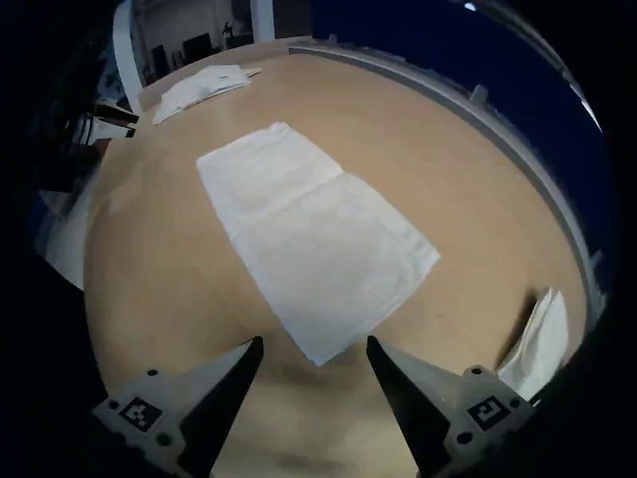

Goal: Fold towel

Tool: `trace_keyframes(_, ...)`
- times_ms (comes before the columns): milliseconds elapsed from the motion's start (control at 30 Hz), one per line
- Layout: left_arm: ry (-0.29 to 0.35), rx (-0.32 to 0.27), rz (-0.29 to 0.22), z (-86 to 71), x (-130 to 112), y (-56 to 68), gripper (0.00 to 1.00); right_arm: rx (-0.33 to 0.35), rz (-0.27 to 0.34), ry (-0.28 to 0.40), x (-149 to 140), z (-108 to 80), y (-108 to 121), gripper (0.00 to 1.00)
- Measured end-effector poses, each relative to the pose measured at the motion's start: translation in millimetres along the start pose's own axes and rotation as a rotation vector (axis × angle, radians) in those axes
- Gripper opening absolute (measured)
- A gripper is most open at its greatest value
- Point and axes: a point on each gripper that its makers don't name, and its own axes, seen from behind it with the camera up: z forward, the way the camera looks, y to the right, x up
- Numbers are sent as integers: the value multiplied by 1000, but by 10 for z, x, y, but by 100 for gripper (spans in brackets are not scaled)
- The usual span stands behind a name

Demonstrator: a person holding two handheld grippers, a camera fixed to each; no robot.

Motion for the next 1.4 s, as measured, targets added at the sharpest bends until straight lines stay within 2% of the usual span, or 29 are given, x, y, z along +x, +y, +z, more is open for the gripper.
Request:
trace_keyframes(300,-8,8,-4,-50,-78,-59,93,-7,12,-24,-74,44,37,77)
trace_keyframes(367,-8,10,-4,-57,-85,-77,93,-8,20,-27,-85,49,40,69)
trace_keyframes(567,-11,13,-4,-47,-114,-108,93,-17,27,-36,-124,70,42,36)
trace_keyframes(633,-11,12,-4,-45,-120,-110,93,-15,30,-36,-129,70,26,30)
trace_keyframes(767,-12,9,-2,-41,-132,-109,93,-1,35,-45,-155,75,-19,26)
trace_keyframes(900,-14,6,-2,-37,-142,-104,93,-1,35,-47,-152,70,-22,13)
trace_keyframes(1100,-19,4,-2,-39,-163,-100,93,0,37,-41,-130,61,-34,4)
trace_keyframes(1400,-22,3,-4,-56,-186,-115,93,-10,35,-28,-73,-2,-24,3)
